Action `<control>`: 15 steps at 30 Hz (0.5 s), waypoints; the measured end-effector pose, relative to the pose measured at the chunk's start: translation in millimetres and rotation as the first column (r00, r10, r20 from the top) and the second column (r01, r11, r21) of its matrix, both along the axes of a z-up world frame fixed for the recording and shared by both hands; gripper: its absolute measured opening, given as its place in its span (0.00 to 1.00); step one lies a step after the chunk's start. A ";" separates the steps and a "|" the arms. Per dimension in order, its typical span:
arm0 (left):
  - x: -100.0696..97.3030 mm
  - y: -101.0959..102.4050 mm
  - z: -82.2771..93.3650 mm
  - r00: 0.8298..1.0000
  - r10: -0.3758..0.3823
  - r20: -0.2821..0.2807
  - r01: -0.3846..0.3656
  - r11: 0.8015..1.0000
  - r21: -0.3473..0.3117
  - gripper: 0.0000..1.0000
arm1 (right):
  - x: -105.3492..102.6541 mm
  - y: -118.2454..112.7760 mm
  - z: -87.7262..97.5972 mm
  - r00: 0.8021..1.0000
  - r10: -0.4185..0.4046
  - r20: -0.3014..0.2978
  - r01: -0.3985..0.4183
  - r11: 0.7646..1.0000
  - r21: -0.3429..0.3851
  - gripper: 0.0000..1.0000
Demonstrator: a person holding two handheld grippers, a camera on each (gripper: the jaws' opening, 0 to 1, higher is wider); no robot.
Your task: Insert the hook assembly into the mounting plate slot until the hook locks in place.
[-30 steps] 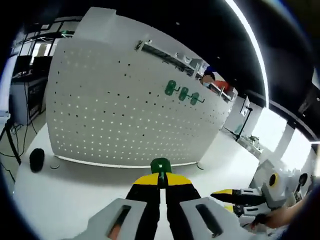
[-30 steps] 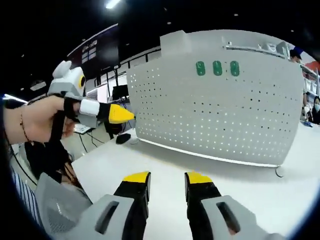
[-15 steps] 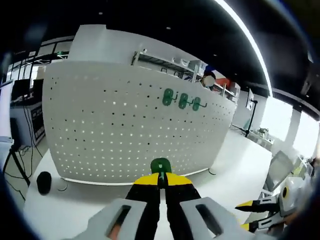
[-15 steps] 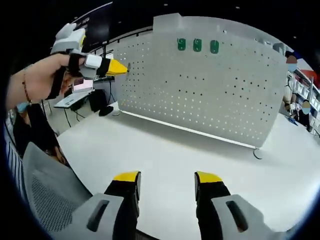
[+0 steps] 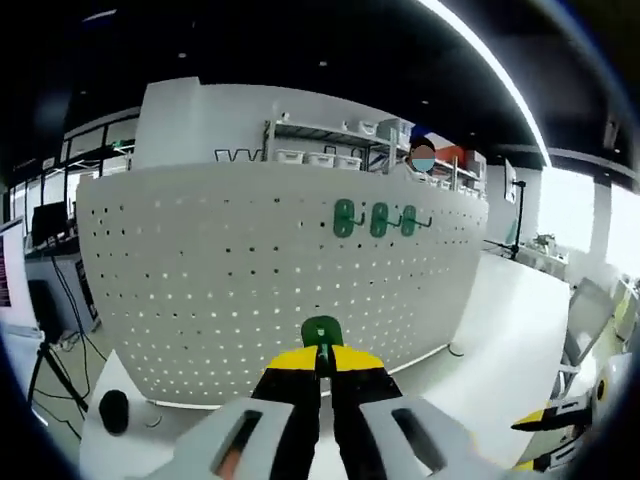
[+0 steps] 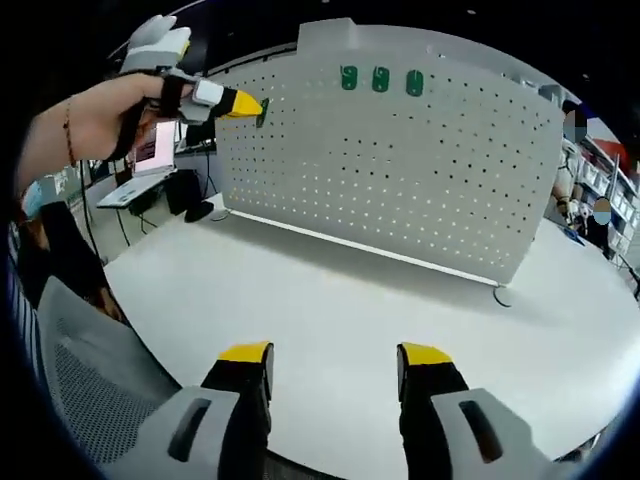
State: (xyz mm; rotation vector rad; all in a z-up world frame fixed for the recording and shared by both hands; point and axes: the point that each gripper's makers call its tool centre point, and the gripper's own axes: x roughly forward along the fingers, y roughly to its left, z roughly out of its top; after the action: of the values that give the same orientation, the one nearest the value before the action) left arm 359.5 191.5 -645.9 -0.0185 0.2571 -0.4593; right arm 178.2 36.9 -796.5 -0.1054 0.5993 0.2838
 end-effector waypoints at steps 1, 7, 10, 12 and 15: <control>4.0 2.3 -0.7 1.000 0.014 0.010 -0.014 1.000 0.019 0.01 | -0.7 1.2 -0.1 1.000 0.007 0.004 -0.007 1.000 -0.011 0.45; 15.7 5.8 5.8 0.995 0.060 0.075 -0.065 0.996 0.060 0.01 | -1.2 0.1 0.5 1.000 0.010 0.014 -0.010 0.999 -0.031 0.46; 20.3 5.4 9.8 0.993 0.074 0.095 -0.079 0.995 0.059 0.01 | -1.0 0.0 -0.4 1.000 0.003 0.007 -0.003 1.000 -0.009 0.46; 23.3 5.3 13.5 0.990 0.080 0.115 -0.087 0.994 0.062 0.01 | -0.5 -0.7 0.1 1.000 -0.003 0.010 0.003 1.000 -0.004 0.46; 28.5 4.5 24.3 0.983 0.091 0.161 -0.103 0.993 0.063 0.01 | -0.3 -0.3 0.5 1.000 -0.006 0.011 0.006 1.000 0.010 0.44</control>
State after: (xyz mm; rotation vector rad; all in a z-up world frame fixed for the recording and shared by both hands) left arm 388.0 196.0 -621.6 0.0742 0.1156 -0.3523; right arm 177.9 36.6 -796.1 -0.0954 0.5871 0.2798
